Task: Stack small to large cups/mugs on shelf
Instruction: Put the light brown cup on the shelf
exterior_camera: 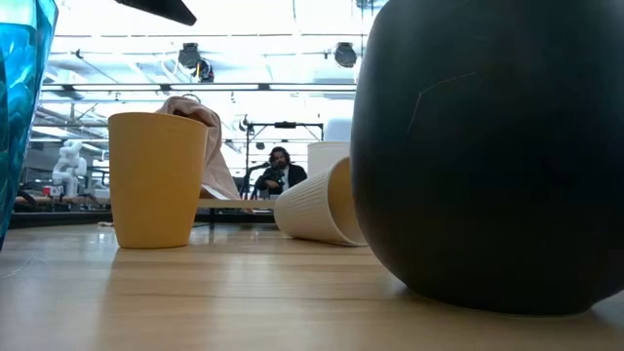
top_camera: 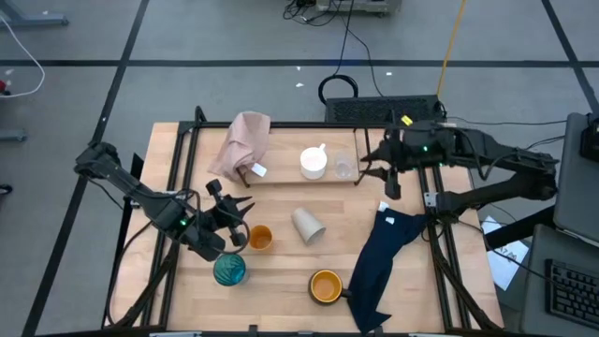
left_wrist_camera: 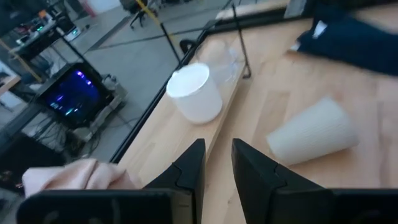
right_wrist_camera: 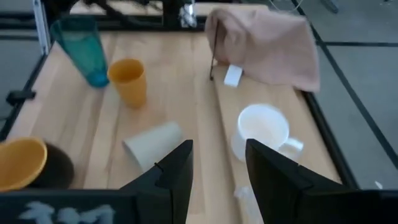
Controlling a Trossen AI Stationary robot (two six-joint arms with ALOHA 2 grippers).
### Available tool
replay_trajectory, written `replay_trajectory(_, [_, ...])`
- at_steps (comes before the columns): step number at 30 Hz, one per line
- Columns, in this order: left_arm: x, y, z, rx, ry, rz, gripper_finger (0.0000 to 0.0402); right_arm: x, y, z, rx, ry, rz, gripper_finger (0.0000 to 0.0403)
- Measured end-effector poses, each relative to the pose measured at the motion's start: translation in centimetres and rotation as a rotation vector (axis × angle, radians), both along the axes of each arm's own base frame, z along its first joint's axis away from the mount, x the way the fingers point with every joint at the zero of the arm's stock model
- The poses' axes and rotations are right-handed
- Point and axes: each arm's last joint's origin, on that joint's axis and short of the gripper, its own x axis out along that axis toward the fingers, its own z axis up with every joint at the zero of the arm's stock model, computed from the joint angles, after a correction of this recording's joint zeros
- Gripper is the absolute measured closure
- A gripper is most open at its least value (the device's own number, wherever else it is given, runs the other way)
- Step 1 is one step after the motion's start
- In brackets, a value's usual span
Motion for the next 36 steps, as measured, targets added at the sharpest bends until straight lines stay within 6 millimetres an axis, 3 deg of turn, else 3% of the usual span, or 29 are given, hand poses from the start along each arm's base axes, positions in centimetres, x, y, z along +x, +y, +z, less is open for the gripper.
replay_trajectory(4, [-1.0, 0.6, 1.5, -0.016, -0.06, -0.01, 0.0321, -1.7, 0.1, -2.9, 0.009, -0.004, -0.039, 0.0264])
replay_trajectory(8, [-3.6, 1.4, 3.8, -0.091, -0.168, -0.041, 0.0321, -3.3, 0.2, -5.3, 0.004, -0.122, -0.073, 0.0264])
replay_trajectory(14, [-8.4, 1.8, 6.2, -0.172, -0.264, -0.209, 0.0321, -6.2, 0.5, -6.6, 0.016, -0.284, -0.081, 0.0264])
replay_trajectory(20, [-11.8, 1.5, 4.0, -0.08, -0.335, -0.241, 0.0321, -8.1, 0.7, -7.3, 0.024, -0.356, -0.086, 0.0264])
replay_trajectory(25, [-13.9, 1.4, 2.1, -0.06, -0.408, -0.287, 0.0321, -8.7, 0.8, -8.1, 0.04, -0.364, -0.093, 0.0264])
replay_trajectory(36, [-15.0, 1.4, 1.8, -0.065, -0.476, -0.297, 0.0321, -7.8, 0.7, -10.0, 0.05, -0.385, -0.098, 0.0264])
